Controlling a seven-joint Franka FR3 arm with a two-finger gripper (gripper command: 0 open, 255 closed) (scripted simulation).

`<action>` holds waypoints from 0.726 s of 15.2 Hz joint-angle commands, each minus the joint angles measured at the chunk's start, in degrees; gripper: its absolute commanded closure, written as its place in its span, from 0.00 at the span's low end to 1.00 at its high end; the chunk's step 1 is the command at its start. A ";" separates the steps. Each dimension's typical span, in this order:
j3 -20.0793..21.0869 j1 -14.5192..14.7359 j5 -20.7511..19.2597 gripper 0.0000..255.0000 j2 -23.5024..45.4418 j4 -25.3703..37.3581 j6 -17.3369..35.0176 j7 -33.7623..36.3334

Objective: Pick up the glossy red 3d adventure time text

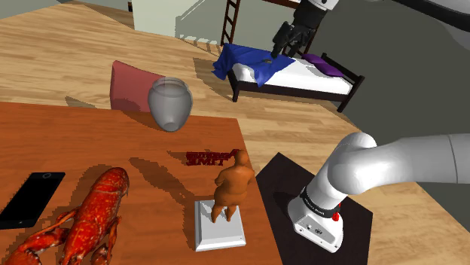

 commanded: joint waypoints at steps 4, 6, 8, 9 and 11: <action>-0.26 2.16 0.16 0.00 2.63 -2.84 4.00 -3.38; -0.40 3.59 0.27 0.00 4.57 -4.56 6.65 -5.64; -0.53 5.01 0.39 0.00 6.65 -6.15 9.30 -7.91; -0.58 5.71 0.45 0.00 7.73 -6.90 10.62 -9.04; -0.67 7.12 0.57 0.00 10.01 -8.30 13.25 -11.32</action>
